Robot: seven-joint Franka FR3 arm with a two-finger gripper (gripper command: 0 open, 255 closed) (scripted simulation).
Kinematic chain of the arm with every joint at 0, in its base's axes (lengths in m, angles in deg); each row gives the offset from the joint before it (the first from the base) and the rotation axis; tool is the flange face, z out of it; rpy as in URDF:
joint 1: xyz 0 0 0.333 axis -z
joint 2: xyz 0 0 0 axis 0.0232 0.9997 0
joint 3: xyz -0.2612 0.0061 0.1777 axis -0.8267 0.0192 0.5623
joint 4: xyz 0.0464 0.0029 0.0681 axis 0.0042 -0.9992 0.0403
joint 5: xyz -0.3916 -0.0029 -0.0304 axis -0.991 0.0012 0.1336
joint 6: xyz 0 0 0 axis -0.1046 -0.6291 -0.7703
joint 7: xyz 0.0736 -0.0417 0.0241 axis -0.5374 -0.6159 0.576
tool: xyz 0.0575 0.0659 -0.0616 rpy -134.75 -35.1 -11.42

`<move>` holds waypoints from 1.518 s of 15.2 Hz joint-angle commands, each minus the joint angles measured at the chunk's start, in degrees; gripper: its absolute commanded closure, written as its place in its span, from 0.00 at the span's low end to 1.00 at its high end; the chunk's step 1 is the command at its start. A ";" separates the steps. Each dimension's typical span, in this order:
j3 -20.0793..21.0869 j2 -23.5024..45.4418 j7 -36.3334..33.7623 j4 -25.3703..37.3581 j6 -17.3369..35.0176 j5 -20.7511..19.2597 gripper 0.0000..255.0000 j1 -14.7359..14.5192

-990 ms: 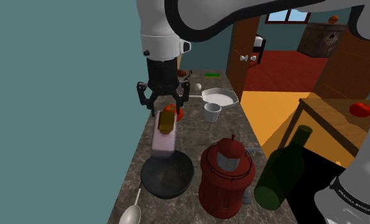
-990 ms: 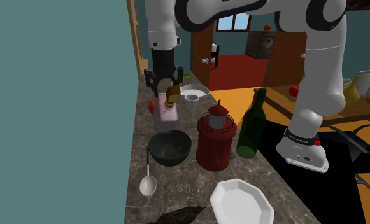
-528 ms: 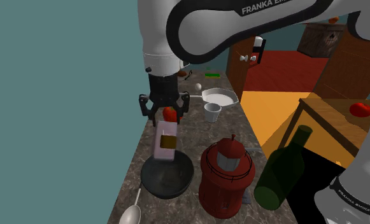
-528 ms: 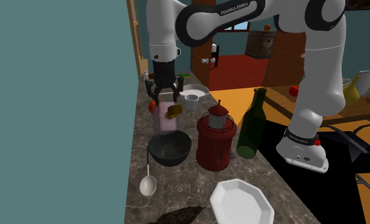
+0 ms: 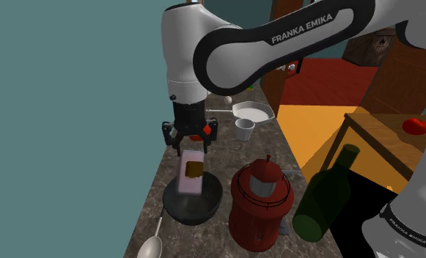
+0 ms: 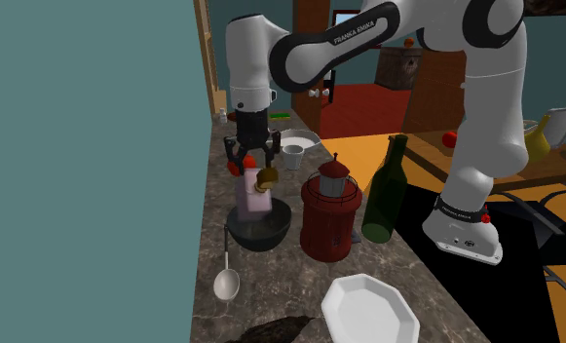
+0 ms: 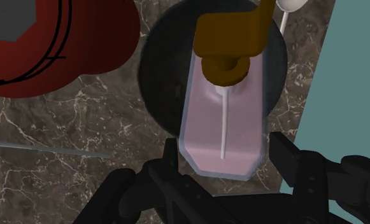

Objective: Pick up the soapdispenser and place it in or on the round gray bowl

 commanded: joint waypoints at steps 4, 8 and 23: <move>-0.02 0.06 0.03 -0.04 0.14 -0.03 1.00 0.02; -0.03 0.06 0.03 -0.04 0.15 -0.03 0.00 0.02; 0.27 -1.15 0.56 5.75 -6.70 0.72 0.00 -0.01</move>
